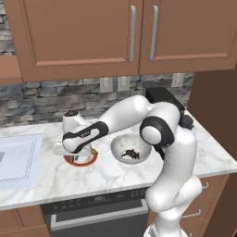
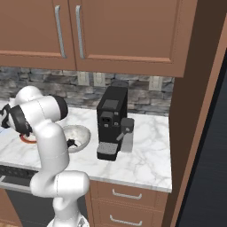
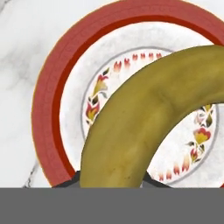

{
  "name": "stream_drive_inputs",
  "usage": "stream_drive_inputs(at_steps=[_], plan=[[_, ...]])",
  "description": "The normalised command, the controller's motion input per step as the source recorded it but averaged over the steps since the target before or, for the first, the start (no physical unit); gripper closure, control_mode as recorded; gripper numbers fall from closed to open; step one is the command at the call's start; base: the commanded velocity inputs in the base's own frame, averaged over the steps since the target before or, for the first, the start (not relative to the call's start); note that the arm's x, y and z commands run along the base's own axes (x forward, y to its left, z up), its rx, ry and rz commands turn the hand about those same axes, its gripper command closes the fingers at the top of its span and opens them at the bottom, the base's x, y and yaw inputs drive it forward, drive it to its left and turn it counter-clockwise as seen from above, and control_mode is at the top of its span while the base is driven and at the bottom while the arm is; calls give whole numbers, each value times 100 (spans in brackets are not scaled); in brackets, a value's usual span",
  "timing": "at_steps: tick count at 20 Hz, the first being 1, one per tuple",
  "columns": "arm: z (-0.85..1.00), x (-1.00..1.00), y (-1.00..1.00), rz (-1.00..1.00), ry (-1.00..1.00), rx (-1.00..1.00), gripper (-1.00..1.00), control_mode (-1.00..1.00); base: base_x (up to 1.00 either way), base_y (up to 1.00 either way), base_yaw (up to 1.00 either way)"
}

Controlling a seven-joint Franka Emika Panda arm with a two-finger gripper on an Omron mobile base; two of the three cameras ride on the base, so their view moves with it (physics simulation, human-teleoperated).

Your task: Remove the banana from the bowl and place it on the small plate. Then place the bowl with only the fish in the microwave, close the door, and press the start button to microwave the fish.

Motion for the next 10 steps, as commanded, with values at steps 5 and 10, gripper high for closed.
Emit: stream_drive_inputs(at_steps=[5, 10], plan=[[-9, 0, 0, 0, -2, 0, -100, -100, 0, 0, 0], [7, 0, 0, 0, -7, 0, -100, -100, 0, 0, 0]])
